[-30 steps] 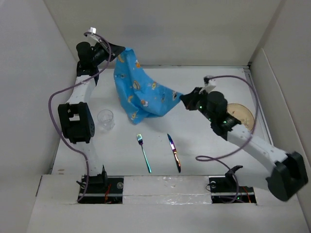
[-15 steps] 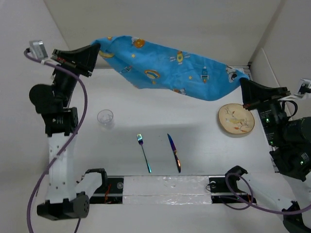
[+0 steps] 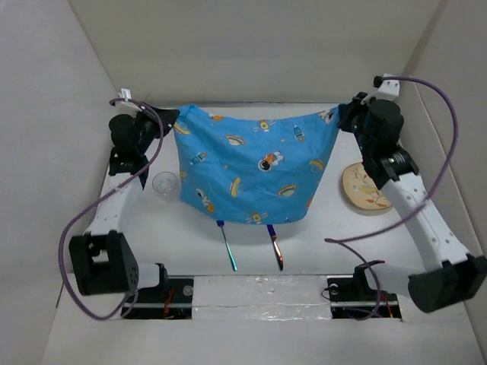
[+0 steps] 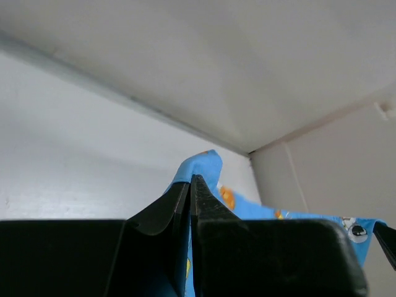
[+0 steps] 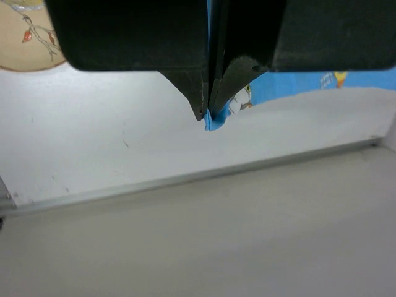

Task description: Set the dinner table for one person

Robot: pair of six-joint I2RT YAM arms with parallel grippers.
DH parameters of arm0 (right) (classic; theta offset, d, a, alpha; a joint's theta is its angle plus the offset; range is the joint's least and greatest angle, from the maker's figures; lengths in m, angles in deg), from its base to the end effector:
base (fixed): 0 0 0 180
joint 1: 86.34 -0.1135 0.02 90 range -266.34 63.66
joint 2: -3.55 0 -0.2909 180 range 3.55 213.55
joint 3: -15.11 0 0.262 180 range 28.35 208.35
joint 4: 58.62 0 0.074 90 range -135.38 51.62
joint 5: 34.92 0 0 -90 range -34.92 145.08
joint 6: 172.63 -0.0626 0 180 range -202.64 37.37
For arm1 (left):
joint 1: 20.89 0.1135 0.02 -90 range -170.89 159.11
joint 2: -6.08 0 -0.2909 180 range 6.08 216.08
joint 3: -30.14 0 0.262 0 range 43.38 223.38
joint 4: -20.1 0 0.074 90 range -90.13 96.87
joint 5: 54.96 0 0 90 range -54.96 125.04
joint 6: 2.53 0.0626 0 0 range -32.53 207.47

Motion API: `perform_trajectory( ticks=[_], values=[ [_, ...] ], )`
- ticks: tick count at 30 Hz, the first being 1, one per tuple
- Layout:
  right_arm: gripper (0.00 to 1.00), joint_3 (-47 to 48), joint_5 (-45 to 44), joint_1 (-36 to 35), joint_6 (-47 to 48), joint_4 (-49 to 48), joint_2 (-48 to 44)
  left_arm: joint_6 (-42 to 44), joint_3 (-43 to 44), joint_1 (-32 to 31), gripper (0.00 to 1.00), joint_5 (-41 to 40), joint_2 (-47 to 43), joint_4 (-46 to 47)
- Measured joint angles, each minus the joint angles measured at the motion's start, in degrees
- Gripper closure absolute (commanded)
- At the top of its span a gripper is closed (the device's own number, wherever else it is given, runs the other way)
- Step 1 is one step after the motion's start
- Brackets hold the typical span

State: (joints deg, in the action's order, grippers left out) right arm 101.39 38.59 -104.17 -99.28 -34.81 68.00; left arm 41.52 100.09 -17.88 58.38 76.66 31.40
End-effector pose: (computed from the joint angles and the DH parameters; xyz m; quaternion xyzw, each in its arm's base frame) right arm 0.2641 0.0663 0.4687 0.0923 0.7128 0.1053 0.6873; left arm 0.3153 -0.0083 0.4093 -0.1173 0.6334 -0.3961 0.6543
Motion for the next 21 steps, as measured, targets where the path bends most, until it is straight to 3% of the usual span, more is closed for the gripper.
perform_trajectory(
  ticks=[6,11,12,13,15,16,18,21],
  values=[
    [1.0,0.4,5.6,8.1,-1.7,-6.2,19.3,0.6,6.1,-1.1,1.0,-2.1,20.1,-2.4],
    [0.95,9.6,10.3,11.2,-2.4,-6.8,38.3,1.7,16.7,-2.3,1.0,-2.8,34.5,-5.6],
    [0.91,13.1,11.0,11.4,-2.4,-5.8,42.2,2.3,19.8,-2.6,0.94,-3.1,37.2,-7.0],
    [0.77,16.8,11.5,11.5,-2.5,-5.1,45.9,2.8,22.8,-2.7,0.76,-3.5,39.6,-8.1],
    [0.58,22.9,12.5,11.5,-2.4,-4.5,51.7,4.1,28.2,-2.9,0.54,-4.0,43.7,-9.9],
    [0.43,25.0,12.9,11.5,-2.5,-4.0,53.7,4.6,29.9,-2.9,0.32,-4.3,44.9,-10.8],
    [0.36,27.3,13.4,11.5,-2.4,-2.9,55.8,5.4,31.0,-2.9,0.25,-5.1,45.5,-12.4],
    [0.34,27.3,13.5,11.3,-2.4,-1.2,55.2,6.3,31.1,-2.9,0.26,-7.0,44.9,-14.3]
  ],
)
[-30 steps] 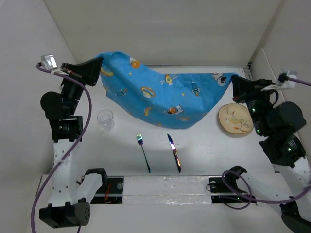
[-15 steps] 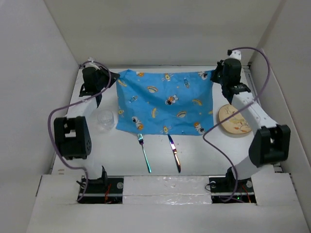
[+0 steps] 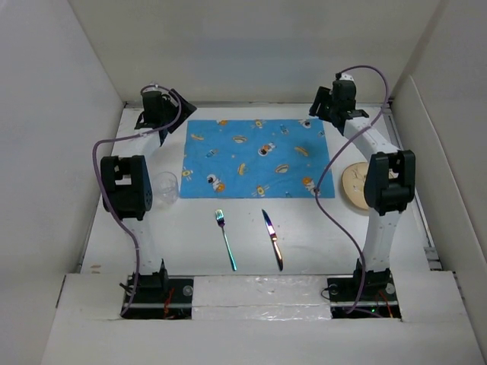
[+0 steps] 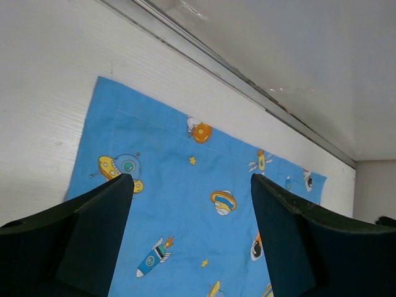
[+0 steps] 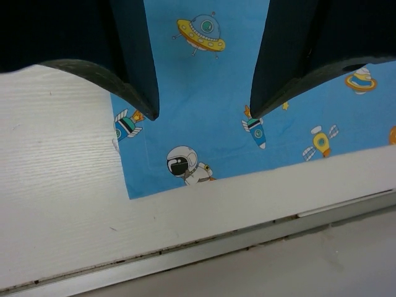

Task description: Set the dinner table for one person

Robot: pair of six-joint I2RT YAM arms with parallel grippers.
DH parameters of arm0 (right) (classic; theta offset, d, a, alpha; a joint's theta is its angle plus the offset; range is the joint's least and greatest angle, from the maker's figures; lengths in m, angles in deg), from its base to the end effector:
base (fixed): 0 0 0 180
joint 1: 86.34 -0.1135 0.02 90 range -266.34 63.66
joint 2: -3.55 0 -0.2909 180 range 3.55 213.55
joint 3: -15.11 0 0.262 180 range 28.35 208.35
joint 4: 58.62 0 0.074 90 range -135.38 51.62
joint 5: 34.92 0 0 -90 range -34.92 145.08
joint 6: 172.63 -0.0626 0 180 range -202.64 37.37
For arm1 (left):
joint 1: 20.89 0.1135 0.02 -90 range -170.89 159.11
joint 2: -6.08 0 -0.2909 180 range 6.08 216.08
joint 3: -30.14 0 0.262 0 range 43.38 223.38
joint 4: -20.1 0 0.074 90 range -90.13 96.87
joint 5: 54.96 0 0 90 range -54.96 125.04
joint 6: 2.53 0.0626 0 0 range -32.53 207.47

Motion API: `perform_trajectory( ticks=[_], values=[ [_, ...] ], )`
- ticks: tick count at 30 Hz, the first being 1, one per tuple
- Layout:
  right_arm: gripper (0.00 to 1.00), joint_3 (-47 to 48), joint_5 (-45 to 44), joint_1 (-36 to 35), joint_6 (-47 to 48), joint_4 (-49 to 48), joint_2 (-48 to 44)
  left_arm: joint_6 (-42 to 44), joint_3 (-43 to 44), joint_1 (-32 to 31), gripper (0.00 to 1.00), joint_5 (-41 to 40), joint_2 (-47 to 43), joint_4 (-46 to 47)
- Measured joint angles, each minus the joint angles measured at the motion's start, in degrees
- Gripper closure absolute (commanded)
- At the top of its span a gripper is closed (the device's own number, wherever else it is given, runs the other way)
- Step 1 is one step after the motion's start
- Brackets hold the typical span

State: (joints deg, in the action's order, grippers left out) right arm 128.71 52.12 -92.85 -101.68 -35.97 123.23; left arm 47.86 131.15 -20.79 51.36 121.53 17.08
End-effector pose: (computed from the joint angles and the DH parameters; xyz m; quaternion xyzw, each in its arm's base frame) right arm 0.5411 0.0585 0.2729 0.1070 0.8536 0.0910 0.5017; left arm 0.5267 -0.0167 0.2706 -0.1921 0.7792 -0.3056 0.5125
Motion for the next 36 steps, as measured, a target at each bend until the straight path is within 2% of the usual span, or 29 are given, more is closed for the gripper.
perform_trajectory(
  ticks=[1,2,3,4,6,7,10,13,16,19,26,31,36],
  values=[
    [0.37,-0.2,0.0,-0.1,0.0,0.5,-0.8,0.4,-0.2,-0.1,0.31,-0.8,-0.5,-0.7],
    [0.43,-1.5,-0.1,-0.3,0.0,0.2,-2.3,0.9,-0.5,-0.4,0.37,-2.0,-1.4,-1.5],
    [0.54,-3.9,-0.2,-0.5,0.0,0.0,-4.7,1.5,-1.1,-0.6,0.41,-3.3,-2.6,-2.5],
    [0.76,-6.7,-0.2,-0.7,0.0,-0.5,-7.5,2.5,-1.9,-1.2,0.55,-5.1,-4.1,-3.5],
    [0.99,-16.2,0.1,-1.8,-0.4,-3.5,-15.7,4.8,-4.1,-3.8,0.76,-10.0,-8.7,-5.8],
    [1.0,-21.0,0.3,-2.6,-0.8,-4.4,-20.1,6.0,-5.0,-5.9,0.8,-12.9,-11.1,-7.0],
    [1.0,-32.7,0.9,-6.5,-2.0,-9.4,-30.6,9.4,-7.0,-15.5,0.79,-20.4,-18.1,-9.3],
    [1.0,-40.3,1.1,-11.4,-2.4,-11.7,-35.4,11.4,-11.6,-26.9,0.65,-27.1,-23.6,-9.1],
    [0.99,-45.3,1.1,-16.3,-2.4,-11.7,-35.9,11.5,-18.4,-33.9,0.55,-29.9,-26.1,-9.1],
    [1.0,-48.0,0.5,-19.7,-2.3,-10.8,-33.9,11.1,-24.0,-33.4,0.54,-31.1,-24.0,-10.5],
    [1.0,-48.0,-2.0,-23.7,-1.9,-8.6,-24.5,10.8,-27.3,-31.0,0.54,-32.0,-13.4,-12.5],
    [1.0,-47.2,-4.5,-27.6,-2.5,-5.6,-21.0,10.6,-28.8,-31.2,0.54,-32.2,-12.8,-12.0],
    [1.0,-46.9,-8.0,-30.6,-4.2,-5.2,-20.6,10.6,-32.6,-31.2,0.55,-32.0,-14.5,-7.1]
  ],
)
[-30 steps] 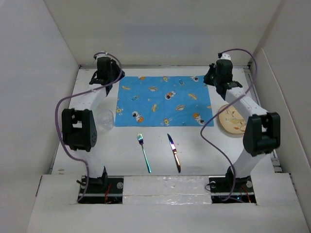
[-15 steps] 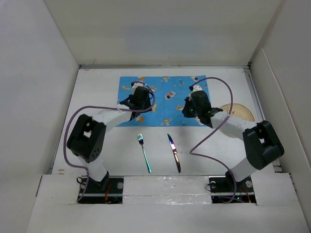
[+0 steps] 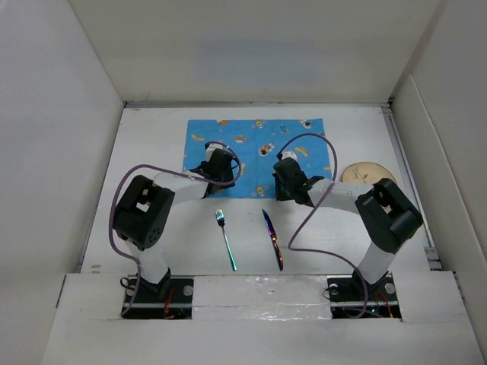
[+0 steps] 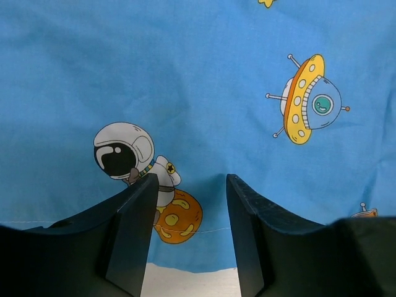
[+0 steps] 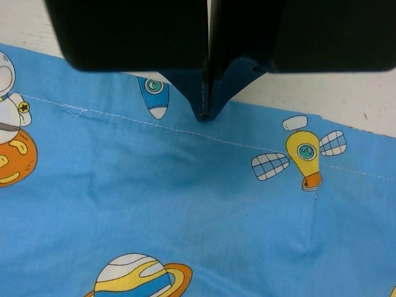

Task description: Set the dinner table for one person

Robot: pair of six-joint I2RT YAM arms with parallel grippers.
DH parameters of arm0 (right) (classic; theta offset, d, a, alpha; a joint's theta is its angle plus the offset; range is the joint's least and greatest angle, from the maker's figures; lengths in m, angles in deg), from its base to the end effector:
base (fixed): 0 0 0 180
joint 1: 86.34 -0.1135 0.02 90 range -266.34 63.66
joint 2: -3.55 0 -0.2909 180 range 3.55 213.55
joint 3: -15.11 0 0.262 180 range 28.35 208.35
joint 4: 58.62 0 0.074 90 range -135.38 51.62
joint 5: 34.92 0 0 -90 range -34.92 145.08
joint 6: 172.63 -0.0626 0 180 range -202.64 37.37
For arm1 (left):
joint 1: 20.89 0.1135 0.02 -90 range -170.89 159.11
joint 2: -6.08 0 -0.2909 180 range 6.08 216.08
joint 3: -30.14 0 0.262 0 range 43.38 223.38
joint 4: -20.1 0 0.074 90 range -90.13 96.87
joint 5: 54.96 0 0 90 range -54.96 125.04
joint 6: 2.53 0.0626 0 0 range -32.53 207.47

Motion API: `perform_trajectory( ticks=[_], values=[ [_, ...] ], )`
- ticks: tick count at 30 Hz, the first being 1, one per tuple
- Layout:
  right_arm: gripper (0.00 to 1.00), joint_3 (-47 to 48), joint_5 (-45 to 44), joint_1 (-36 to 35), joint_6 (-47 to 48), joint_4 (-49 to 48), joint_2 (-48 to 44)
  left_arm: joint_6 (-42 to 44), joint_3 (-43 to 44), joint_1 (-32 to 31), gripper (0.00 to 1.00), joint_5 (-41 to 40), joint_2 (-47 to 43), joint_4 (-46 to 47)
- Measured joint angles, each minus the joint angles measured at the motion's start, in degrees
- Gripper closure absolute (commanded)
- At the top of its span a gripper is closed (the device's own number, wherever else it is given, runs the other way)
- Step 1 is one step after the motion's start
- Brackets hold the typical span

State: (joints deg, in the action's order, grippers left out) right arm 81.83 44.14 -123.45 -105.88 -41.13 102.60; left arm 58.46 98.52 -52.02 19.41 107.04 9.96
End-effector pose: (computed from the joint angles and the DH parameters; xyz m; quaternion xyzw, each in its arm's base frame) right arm 0.3059 0.2165 0.1572 -0.0803 0.9320 0.0945 0.3406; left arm 0.3466 -0.1896 0.1669 -0.0377 0.9084 -0.0913 0.4062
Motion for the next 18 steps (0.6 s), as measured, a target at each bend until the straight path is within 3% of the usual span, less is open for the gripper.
perform_trajectory(
  ticks=[7,18],
  values=[
    [1.0,-6.8,-4.3,-3.6,-3.8,-5.3,-3.7,-0.5,-9.1,0.0,0.55,1.6,-5.4,8.3],
    [1.0,-12.6,-5.2,-5.6,-6.4,-3.3,-10.2,-1.6,-13.0,-1.9,0.56,2.3,-9.7,7.4]
  ],
)
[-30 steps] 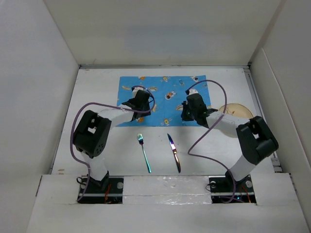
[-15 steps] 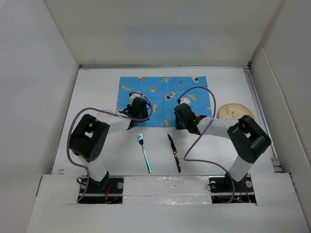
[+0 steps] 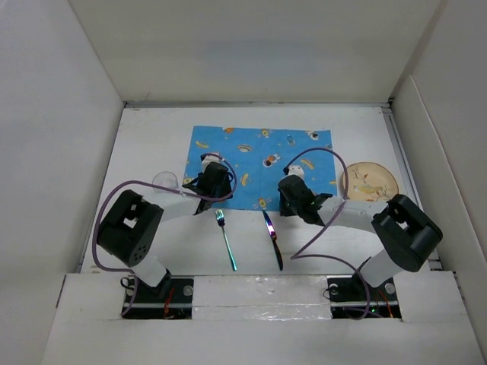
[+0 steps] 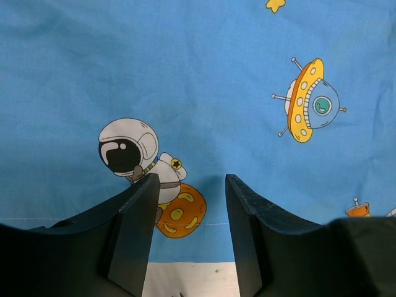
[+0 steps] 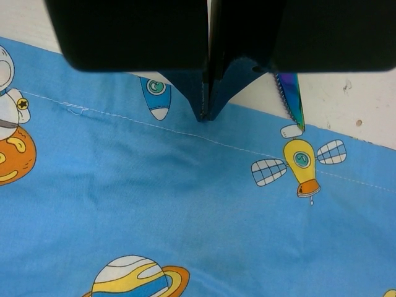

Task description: Set the dinner table for one person

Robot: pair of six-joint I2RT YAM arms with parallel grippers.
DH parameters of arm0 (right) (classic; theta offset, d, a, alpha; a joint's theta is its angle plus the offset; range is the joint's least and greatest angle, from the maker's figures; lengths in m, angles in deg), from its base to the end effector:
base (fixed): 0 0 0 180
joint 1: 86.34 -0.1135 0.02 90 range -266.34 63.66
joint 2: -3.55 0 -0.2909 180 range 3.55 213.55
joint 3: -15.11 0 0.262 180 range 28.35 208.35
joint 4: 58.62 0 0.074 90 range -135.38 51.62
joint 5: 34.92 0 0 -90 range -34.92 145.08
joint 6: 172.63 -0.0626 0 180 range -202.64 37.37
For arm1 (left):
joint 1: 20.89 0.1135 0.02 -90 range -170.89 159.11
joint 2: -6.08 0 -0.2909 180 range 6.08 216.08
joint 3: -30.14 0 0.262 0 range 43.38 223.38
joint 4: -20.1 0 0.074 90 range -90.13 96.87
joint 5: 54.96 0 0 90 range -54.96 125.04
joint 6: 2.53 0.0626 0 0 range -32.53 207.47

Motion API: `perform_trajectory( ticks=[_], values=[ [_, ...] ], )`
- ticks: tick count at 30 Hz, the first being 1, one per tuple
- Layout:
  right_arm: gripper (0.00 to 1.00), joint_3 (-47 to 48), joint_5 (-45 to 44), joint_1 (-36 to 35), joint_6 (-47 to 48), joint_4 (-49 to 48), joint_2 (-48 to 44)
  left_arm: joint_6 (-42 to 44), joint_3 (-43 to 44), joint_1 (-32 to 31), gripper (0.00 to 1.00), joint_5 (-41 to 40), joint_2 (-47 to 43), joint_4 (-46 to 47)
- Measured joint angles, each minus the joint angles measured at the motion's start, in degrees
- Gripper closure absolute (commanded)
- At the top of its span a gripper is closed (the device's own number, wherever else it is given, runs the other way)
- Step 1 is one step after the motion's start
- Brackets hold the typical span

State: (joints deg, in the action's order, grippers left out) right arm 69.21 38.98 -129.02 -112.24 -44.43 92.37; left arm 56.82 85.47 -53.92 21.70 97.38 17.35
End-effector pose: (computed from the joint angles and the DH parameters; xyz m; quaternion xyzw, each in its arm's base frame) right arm 0.2452 0.2025 0.1540 -0.0567 0.9267 0.0991 0.3579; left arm 0.2962 -0.1753 0.1660 -0.0317 0.8963 -0.1378 0.4204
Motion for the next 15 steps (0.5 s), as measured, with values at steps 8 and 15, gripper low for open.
perform_trajectory(
  ticks=[8,15],
  values=[
    [1.0,3.7,0.1,2.3,2.4,2.1,2.8,-1.4,-1.3,-1.4,0.56,0.0,-2.4,-3.1],
    [1.0,3.8,0.6,4.0,4.2,3.1,2.4,-2.8,-2.2,-1.4,0.56,-0.6,-4.0,-4.8]
  ],
)
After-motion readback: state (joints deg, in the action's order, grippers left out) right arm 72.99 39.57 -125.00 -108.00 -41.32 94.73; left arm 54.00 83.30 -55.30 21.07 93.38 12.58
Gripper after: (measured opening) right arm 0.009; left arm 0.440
